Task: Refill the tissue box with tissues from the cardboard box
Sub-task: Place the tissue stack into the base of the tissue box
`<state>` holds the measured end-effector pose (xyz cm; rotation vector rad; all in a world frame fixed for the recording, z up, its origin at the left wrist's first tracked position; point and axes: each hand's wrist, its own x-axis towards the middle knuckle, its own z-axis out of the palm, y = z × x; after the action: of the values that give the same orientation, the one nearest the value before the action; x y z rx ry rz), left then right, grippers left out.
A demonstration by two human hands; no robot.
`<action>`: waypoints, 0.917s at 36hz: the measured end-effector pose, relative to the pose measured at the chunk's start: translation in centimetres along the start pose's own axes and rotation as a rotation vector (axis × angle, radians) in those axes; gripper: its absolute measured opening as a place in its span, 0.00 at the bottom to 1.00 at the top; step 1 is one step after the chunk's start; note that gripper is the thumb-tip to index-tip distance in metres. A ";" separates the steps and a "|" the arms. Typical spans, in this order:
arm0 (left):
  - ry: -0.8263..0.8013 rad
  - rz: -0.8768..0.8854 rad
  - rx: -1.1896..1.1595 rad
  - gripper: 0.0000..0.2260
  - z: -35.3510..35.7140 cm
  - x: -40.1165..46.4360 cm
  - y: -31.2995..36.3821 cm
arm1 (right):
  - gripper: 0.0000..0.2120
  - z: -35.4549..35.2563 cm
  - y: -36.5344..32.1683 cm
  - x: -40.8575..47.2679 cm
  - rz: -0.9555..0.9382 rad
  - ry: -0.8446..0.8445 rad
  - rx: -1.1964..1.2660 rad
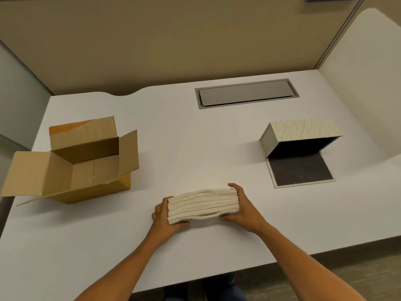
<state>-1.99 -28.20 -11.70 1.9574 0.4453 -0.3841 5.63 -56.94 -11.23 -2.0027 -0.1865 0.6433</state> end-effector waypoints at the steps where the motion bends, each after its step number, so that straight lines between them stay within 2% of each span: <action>1: -0.008 0.009 0.001 0.39 -0.2 0.0 0.0 | 0.46 -0.2 0.0 -0.1 -0.008 0.010 -0.018; 5: -0.048 0.050 -0.069 0.34 -0.7 0.3 0.5 | 0.35 -0.8 -0.4 -0.4 -0.006 0.018 0.020; 10: -0.114 -0.020 -0.232 0.29 -1.2 -0.5 1.8 | 0.34 -1.9 -1.3 -1.6 0.148 -0.077 0.239; 12: -0.133 -0.066 -0.255 0.26 -1.1 -1.0 2.3 | 0.37 -2.0 -1.4 -2.3 0.243 -0.152 0.342; 14: -0.158 -0.091 -0.251 0.27 -0.9 -1.4 2.8 | 0.40 -2.0 -1.3 -2.8 0.343 -0.219 0.475; 16: -0.187 -0.124 -0.255 0.30 -0.4 -1.9 3.1 | 0.38 -1.8 -1.1 -3.5 0.400 -0.241 0.557; 20: -0.221 -0.238 -0.246 0.33 0.8 -3.2 3.6 | 0.35 -1.5 -0.9 -4.7 0.478 -0.248 0.564; 25: -0.252 -0.416 -0.338 0.24 1.7 -4.7 4.2 | 0.37 -1.6 0.3 -5.5 0.575 -0.242 0.609; 29: -0.186 -0.434 -0.404 0.27 2.4 -4.9 4.6 | 0.34 -2.1 0.4 -5.7 0.586 -0.200 0.604; 33: -0.189 -0.451 -0.425 0.26 2.9 -4.0 5.4 | 0.34 -3.1 0.0 -5.3 0.567 -0.130 0.609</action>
<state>-3.13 -33.45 -6.80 1.3863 0.7787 -0.6934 2.68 -61.36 -8.12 -1.4103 0.4701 1.0420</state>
